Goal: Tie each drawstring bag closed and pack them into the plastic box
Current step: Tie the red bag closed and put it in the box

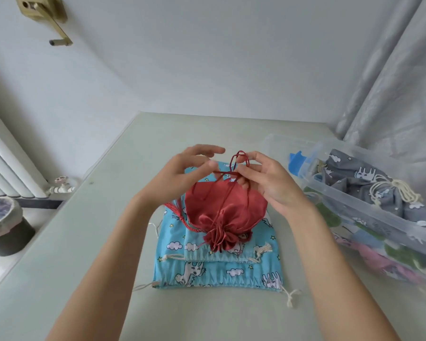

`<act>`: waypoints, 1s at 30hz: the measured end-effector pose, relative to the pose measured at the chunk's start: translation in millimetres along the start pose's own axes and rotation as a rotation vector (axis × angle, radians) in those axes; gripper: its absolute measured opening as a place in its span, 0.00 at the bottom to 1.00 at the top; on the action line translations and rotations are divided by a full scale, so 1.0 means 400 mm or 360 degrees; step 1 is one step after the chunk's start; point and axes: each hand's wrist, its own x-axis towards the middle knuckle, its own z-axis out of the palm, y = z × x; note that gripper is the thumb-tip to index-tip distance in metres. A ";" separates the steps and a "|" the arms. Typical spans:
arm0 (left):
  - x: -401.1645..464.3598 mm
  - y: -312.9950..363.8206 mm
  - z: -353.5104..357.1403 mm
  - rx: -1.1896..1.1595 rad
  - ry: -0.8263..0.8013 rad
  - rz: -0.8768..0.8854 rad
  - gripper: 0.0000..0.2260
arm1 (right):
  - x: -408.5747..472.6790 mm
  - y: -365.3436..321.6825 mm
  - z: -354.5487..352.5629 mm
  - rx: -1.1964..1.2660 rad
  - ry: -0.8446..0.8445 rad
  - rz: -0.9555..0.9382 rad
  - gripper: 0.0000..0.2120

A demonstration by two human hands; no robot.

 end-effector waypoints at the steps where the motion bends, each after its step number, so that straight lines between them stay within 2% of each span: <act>1: 0.000 0.008 0.003 -0.0131 0.0054 -0.0019 0.14 | -0.003 -0.009 -0.001 0.0068 -0.0069 -0.0006 0.07; 4: 0.009 0.011 0.013 -0.0234 0.0179 -0.0115 0.10 | -0.016 -0.034 -0.003 0.0084 -0.0242 -0.0064 0.11; 7: 0.008 0.009 0.032 -0.0269 -0.0084 -0.0180 0.04 | -0.029 -0.049 -0.003 -0.0161 -0.0373 -0.0156 0.14; 9: 0.009 0.006 0.045 -0.0359 -0.0188 -0.0227 0.04 | -0.029 -0.054 -0.003 -0.0394 -0.0410 -0.0230 0.17; 12: 0.013 0.003 0.050 -0.0535 -0.0191 -0.0350 0.06 | -0.025 -0.053 0.001 -0.0704 -0.0254 -0.0402 0.19; 15: 0.013 -0.001 0.046 -0.0445 -0.0130 -0.0380 0.06 | -0.022 -0.051 0.008 -0.0995 0.0035 -0.0626 0.20; 18: 0.011 -0.001 0.049 -0.0424 -0.0120 -0.0391 0.05 | -0.019 -0.041 0.014 -0.1098 0.0112 -0.0732 0.19; 24: 0.017 -0.008 0.071 -0.0415 -0.0009 -0.0404 0.08 | -0.022 -0.037 0.014 -0.1219 0.0177 -0.0774 0.15; 28: 0.022 -0.019 0.059 -0.0060 0.0200 -0.0271 0.04 | -0.024 -0.038 0.008 -0.1160 0.0210 -0.0665 0.14; 30: 0.019 -0.017 0.043 -0.0012 0.0256 -0.0201 0.04 | -0.023 -0.039 0.006 -0.1061 0.0246 -0.0599 0.14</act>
